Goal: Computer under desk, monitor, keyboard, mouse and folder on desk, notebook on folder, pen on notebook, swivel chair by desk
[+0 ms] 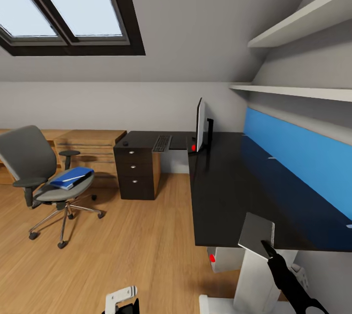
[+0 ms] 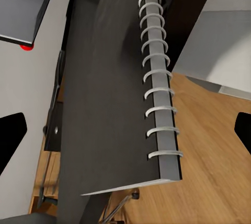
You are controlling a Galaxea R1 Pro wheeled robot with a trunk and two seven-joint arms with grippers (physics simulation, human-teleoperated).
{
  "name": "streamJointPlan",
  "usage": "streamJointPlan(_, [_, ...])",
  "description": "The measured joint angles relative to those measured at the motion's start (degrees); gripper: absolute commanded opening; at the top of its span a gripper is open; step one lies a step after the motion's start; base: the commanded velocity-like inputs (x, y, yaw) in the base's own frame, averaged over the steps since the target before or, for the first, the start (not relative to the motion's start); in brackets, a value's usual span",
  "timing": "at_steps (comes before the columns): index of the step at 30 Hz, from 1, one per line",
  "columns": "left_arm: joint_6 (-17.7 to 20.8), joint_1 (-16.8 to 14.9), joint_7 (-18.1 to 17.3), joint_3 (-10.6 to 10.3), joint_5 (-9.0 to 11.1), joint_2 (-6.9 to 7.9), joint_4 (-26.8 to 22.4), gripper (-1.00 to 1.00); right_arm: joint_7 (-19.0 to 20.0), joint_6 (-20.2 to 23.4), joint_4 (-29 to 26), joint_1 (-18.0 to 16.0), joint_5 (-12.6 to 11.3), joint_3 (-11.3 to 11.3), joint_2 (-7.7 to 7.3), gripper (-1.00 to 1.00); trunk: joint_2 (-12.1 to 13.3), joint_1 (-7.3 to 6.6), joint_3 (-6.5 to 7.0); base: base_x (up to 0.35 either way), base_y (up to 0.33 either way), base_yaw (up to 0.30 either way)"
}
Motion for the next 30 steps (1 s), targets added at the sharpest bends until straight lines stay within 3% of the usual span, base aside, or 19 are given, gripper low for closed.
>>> streamJointPlan(30, [0.06,0.0,0.15,0.37,-0.03,0.0,-2.06,1.0,-0.09,0.0,0.71,-0.03,0.36,0.05,0.07,1.0,-1.2,0.66,-0.54,0.022,0.01,0.0])
